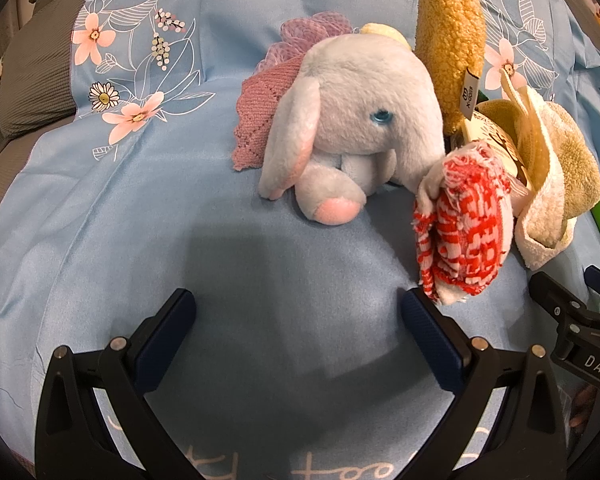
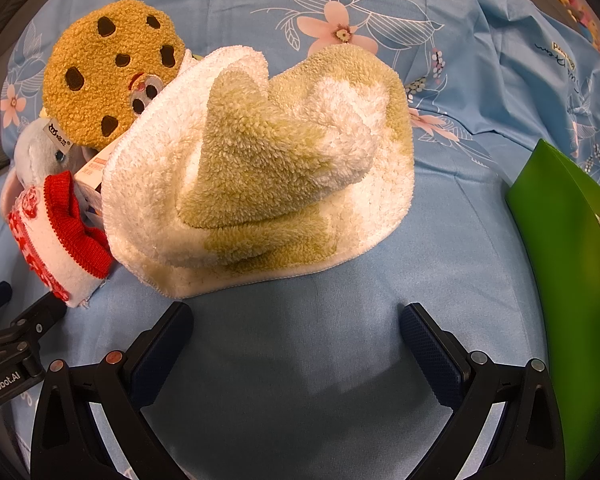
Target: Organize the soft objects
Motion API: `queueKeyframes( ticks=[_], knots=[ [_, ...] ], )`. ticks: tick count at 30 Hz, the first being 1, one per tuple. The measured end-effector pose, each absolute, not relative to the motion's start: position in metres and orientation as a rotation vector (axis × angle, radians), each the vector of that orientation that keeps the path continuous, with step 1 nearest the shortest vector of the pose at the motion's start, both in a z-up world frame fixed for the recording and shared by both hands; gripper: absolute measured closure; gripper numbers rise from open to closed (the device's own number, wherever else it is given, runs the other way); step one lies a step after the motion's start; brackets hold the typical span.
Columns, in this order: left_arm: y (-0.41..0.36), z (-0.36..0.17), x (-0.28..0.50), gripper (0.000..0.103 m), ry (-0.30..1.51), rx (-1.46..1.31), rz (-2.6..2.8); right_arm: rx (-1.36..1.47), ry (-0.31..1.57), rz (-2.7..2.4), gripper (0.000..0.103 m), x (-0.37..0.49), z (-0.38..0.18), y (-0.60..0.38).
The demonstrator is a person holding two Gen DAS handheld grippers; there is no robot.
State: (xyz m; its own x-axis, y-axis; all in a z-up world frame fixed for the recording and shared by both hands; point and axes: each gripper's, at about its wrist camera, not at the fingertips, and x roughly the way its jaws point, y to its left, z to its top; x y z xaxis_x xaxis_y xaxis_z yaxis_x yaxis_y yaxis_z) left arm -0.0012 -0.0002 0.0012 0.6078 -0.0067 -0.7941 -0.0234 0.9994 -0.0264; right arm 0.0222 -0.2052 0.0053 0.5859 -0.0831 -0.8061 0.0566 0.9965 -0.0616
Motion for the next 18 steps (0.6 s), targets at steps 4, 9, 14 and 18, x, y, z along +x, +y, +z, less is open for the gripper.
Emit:
queueKeyframes(
  ticks=[4, 9, 14, 18],
  knots=[
    [0.0, 0.001, -0.001, 0.001, 0.918, -0.036, 0.009, -0.041, 0.948, -0.089, 0.0, 0.025, 0.005, -0.202],
    [0.002, 0.004, 0.0, 0.001, 0.923, -0.042, 0.011, -0.036, 0.948, -0.092, 0.0, 0.025, 0.005, -0.202],
    [0.004, 0.006, 0.009, 0.003, 0.957, -0.047, 0.008, -0.024, 0.969, -0.073, 0.0, 0.021, 0.011, -0.203],
    [0.003, 0.022, 0.009, 0.006, 0.947, -0.045, -0.005, 0.021, 0.943, -0.032, 0.0, 0.007, 0.025, -0.207]
  ],
)
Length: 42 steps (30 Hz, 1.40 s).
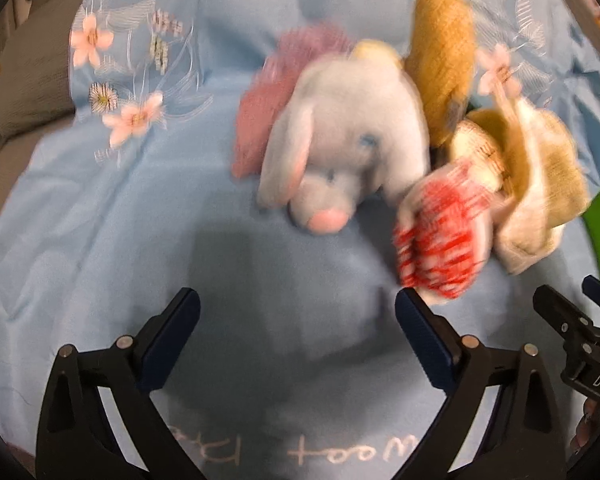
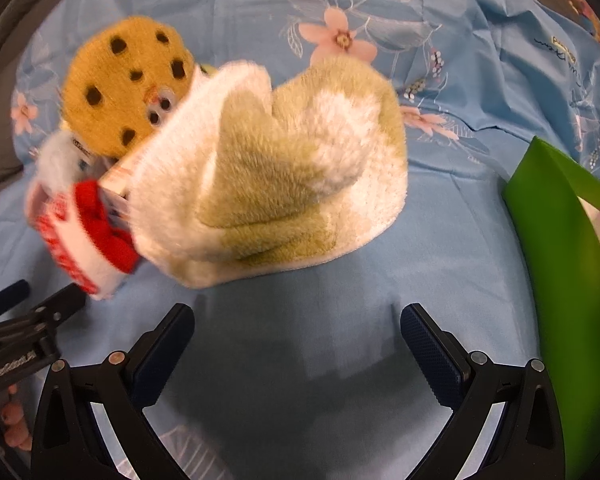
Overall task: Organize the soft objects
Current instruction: 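Grasp the cream-and-olive fluffy towel with the right gripper and lift it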
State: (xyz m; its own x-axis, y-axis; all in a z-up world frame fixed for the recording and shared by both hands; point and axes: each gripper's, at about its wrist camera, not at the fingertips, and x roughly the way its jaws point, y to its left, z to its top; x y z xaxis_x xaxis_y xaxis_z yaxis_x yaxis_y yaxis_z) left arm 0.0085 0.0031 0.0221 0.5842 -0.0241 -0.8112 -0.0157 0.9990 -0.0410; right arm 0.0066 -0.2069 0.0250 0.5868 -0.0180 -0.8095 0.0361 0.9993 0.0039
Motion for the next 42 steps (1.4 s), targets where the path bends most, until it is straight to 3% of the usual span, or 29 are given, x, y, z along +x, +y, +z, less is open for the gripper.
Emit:
queueKeyframes(
  ticks=[8, 19, 27, 29, 33, 37, 42],
  knots=[
    [0.002, 0.081, -0.015, 0.005, 0.775, 0.011, -0.084, 0.227, 0.861, 0.052, 0.0, -0.015, 0.075, -0.228],
    [-0.013, 0.09, -0.013, 0.006, 0.82, -0.208, -0.29, 0.362, 0.806, 0.109, 0.0, 0.004, 0.123, -0.245],
    [-0.049, 0.09, -0.006, 0.024, 0.839, -0.284, -0.393, 0.411, 0.915, 0.109, 0.008, 0.06, 0.085, -0.257],
    [-0.064, 0.09, -0.001, 0.035, 0.843, -0.265, -0.4, 0.415, 0.934, 0.089, 0.016, 0.068, 0.072, -0.261],
    [-0.098, 0.079, 0.013, 0.055, 0.885, -0.208, -0.438, 0.521, 0.976, 0.155, 0.047, 0.078, 0.049, -0.273],
    [-0.12, 0.068, 0.028, 0.093, 0.941, -0.216, -0.464, 0.59, 0.939, 0.196, 0.089, 0.073, 0.051, -0.283],
    [-0.139, 0.092, 0.026, 0.095, 0.891, -0.263, -0.542, 0.664, 0.798, 0.252, 0.093, 0.043, 0.088, -0.298]
  ],
)
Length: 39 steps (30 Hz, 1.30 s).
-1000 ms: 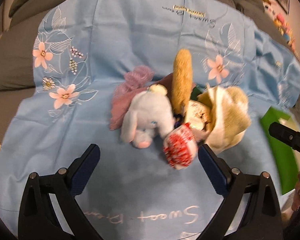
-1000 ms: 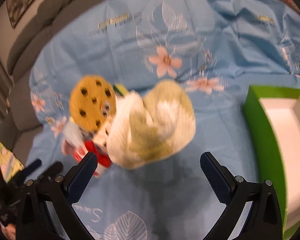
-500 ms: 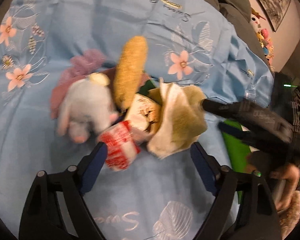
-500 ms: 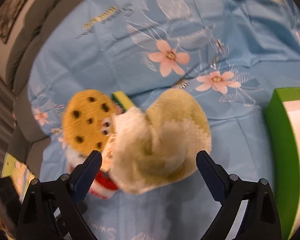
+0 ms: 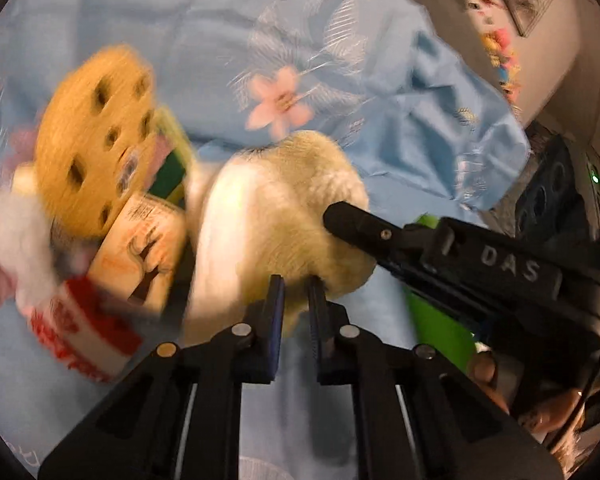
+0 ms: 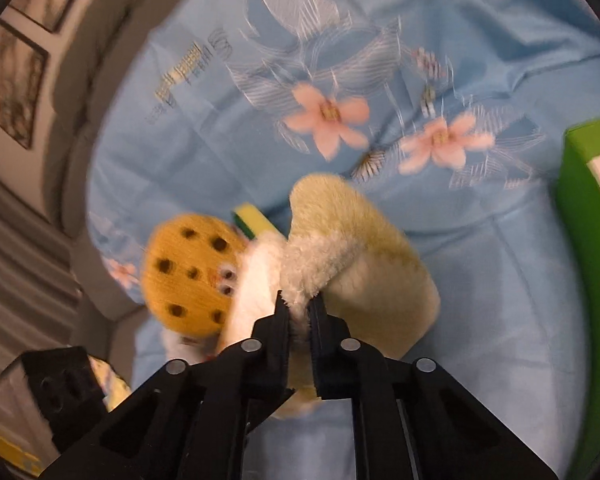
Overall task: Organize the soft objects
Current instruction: 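Grasp the cream-and-olive fluffy towel with the right gripper and lift it, then carry the towel into the green box and open the right gripper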
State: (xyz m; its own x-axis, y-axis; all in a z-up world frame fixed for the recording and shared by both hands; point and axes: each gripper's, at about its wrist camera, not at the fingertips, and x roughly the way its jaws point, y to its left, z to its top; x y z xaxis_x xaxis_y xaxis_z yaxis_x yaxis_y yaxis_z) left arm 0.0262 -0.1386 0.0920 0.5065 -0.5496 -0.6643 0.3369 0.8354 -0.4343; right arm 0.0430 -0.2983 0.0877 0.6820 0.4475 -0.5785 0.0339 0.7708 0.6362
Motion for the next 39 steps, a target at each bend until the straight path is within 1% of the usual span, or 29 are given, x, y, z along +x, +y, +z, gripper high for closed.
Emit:
queueKeyframes(
  ticks=[6, 9, 13, 17, 21, 24, 31, 34, 35, 36, 37, 38, 39],
  knots=[
    [-0.182, 0.145, 0.0, 0.095, 0.763, -0.179, -0.662, 0.698, 0.59, 0.234, 0.093, -0.008, 0.145, -0.331],
    [-0.207, 0.162, -0.011, 0.095, 0.722, -0.154, -0.719, 0.688, 0.489, 0.195, 0.093, -0.039, 0.173, -0.348],
    [-0.238, 0.183, -0.03, 0.095, 0.68, -0.147, -0.824, 0.666, 0.394, 0.118, 0.093, -0.074, 0.196, -0.368],
    [-0.275, 0.188, -0.038, 0.095, 0.686, -0.125, -0.908, 0.664, 0.351, -0.005, 0.093, -0.094, 0.204, -0.394],
    [-0.312, 0.175, -0.037, 0.095, 0.74, -0.105, -0.956, 0.695, 0.386, -0.102, 0.093, -0.099, 0.187, -0.421],
    [-0.335, 0.154, -0.032, 0.095, 0.822, -0.098, -0.969, 0.721, 0.444, -0.187, 0.093, -0.095, 0.169, -0.442],
    [-0.353, 0.115, -0.021, 0.094, 0.953, -0.098, -0.917, 0.802, 0.693, -0.365, 0.093, -0.068, 0.101, -0.49],
    [-0.348, 0.111, -0.019, 0.088, 0.97, -0.105, -0.884, 0.837, 0.754, -0.39, 0.092, -0.066, 0.087, -0.496],
    [-0.345, 0.111, -0.019, 0.082, 0.973, -0.106, -0.876, 0.838, 0.763, -0.398, 0.089, -0.066, 0.086, -0.497],
    [-0.341, 0.113, -0.019, 0.077, 0.973, -0.108, -0.868, 0.828, 0.767, -0.405, 0.077, -0.068, 0.085, -0.497],
    [-0.335, 0.115, -0.018, 0.064, 0.966, -0.113, -0.858, 0.801, 0.772, -0.429, 0.051, -0.068, 0.087, -0.495],
    [-0.331, 0.116, -0.015, 0.05, 0.957, -0.112, -0.848, 0.782, 0.769, -0.445, 0.038, -0.071, 0.088, -0.492],
    [-0.325, 0.119, -0.014, 0.046, 0.945, -0.109, -0.834, 0.748, 0.753, -0.473, 0.018, -0.073, 0.093, -0.488]
  ],
)
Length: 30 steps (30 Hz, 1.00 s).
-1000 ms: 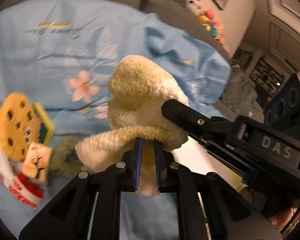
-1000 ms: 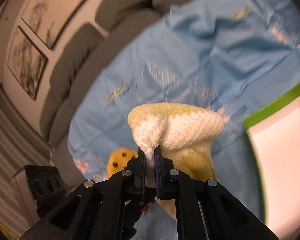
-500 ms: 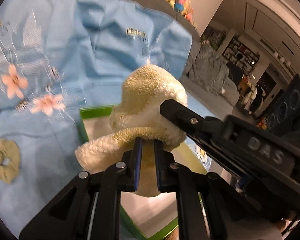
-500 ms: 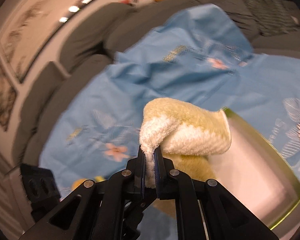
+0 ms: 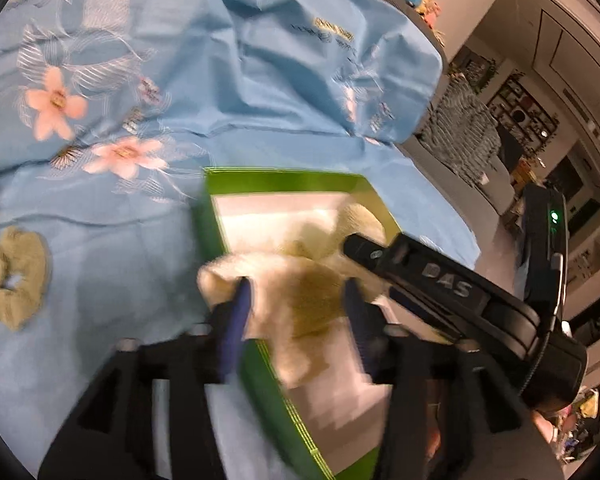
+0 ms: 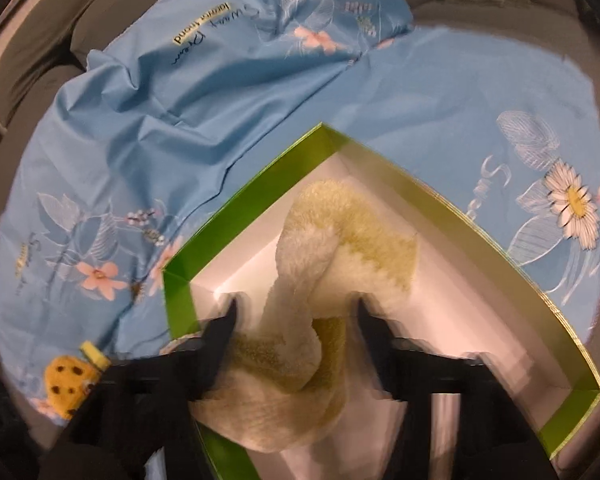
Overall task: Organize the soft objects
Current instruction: 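Carry the towel into the green box and open the right gripper, then grasp the red-white patterned sock with the right gripper and lift it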
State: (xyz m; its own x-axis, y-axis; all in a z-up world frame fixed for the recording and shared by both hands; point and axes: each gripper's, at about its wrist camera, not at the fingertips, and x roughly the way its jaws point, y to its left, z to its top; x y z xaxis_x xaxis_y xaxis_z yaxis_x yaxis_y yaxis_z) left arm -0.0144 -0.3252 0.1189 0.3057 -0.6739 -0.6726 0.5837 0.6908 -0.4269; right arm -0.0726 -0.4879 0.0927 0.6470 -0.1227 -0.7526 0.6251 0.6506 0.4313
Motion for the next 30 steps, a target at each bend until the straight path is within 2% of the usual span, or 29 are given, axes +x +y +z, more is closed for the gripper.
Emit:
queueKeyframes(
  ticks=[1, 4, 8, 16, 22, 30],
  knots=[
    [-0.318, 0.123, -0.013, 0.04, 0.929, -0.107, -0.817, 0.725, 0.739, -0.486, 0.015, -0.073, 0.096, -0.485],
    [-0.288, 0.136, -0.009, 0.028, 0.876, -0.11, -0.755, 0.678, 0.72, -0.48, 0.015, -0.069, 0.105, -0.472],
    [-0.243, 0.15, -0.005, 0.022, 0.833, -0.108, -0.683, 0.621, 0.77, -0.489, 0.015, -0.049, 0.101, -0.451],
    [-0.123, 0.147, 0.001, 0.02, 0.803, -0.127, -0.446, 0.409, 0.829, -0.661, 0.015, -0.025, 0.089, -0.413],
    [-0.041, 0.128, -0.002, 0.02, 0.806, -0.155, -0.265, 0.398, 0.821, -0.716, 0.015, -0.02, 0.083, -0.404],
    [0.019, 0.096, -0.006, 0.02, 0.852, -0.263, -0.162, 0.221, 0.766, -0.716, 0.015, -0.005, 0.089, -0.375]
  ],
)
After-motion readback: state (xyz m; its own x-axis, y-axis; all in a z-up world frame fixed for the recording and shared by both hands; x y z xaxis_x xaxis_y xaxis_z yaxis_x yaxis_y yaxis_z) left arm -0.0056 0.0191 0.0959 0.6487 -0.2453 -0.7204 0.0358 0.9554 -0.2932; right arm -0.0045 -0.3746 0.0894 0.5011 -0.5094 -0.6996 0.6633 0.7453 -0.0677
